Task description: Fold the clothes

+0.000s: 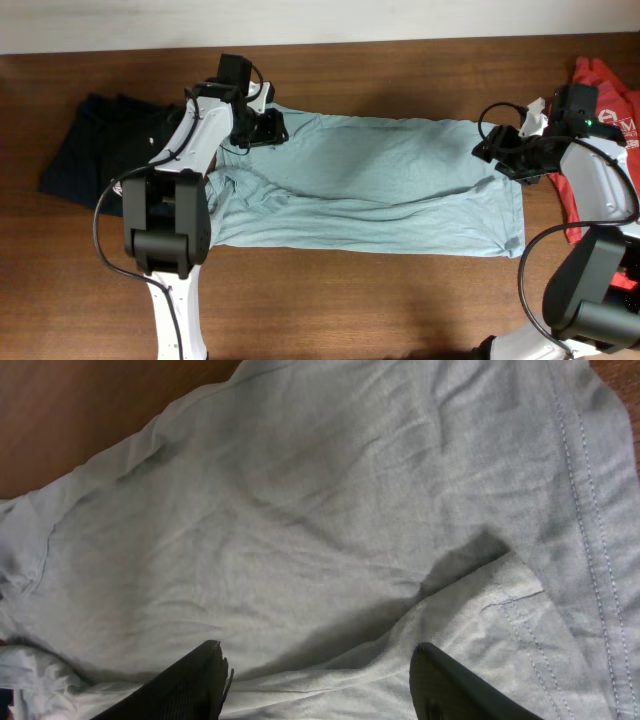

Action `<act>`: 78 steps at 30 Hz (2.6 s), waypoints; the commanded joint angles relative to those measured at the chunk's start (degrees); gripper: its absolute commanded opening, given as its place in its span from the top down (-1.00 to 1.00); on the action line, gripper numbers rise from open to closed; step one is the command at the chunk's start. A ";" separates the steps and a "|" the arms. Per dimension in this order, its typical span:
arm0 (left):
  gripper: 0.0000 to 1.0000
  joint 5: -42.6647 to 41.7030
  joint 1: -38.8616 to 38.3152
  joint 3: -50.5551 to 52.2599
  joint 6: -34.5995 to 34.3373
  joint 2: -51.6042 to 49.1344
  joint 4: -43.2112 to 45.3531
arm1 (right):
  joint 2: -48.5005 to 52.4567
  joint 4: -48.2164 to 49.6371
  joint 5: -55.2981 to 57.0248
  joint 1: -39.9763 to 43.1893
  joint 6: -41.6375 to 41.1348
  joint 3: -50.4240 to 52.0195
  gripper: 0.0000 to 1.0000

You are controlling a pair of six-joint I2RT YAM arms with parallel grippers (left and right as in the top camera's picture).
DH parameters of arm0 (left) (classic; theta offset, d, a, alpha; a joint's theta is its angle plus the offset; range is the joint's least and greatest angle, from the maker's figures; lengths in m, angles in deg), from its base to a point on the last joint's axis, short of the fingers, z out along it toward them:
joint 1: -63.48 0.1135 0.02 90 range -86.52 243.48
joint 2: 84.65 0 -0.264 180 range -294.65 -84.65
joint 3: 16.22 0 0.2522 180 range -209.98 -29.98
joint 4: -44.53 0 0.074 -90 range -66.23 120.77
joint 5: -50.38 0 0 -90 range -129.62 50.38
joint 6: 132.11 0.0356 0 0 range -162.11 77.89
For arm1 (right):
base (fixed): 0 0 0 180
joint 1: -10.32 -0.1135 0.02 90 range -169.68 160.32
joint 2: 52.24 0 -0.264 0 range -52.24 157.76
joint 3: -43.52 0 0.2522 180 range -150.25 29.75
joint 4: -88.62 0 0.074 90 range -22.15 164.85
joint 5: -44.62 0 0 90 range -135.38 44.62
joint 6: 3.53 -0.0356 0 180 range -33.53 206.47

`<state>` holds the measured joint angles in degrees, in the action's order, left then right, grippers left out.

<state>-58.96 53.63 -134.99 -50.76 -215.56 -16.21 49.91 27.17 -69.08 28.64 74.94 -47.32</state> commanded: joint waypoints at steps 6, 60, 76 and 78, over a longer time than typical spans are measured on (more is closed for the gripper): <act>0.03 0.17 -0.13 -1.20 -0.76 -4.11 -0.04 | -0.81 0.13 -0.70 -0.37 0.59 -0.61 -0.28; 0.31 10.16 0.15 -12.46 -4.61 -10.67 -10.60 | -0.81 -1.57 0.37 -0.31 0.63 -0.61 -0.27; 0.55 10.16 0.68 -15.23 -4.59 -10.67 -7.93 | -0.81 -1.57 0.37 -0.33 0.61 -0.61 -0.27; 0.78 10.16 0.68 -15.26 -4.59 -10.67 -7.91 | -0.81 -1.57 0.39 -0.33 0.61 -0.61 -0.27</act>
<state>-49.19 53.96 -148.83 -55.32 -224.94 -24.05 49.91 25.62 -68.86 28.64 74.92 -47.32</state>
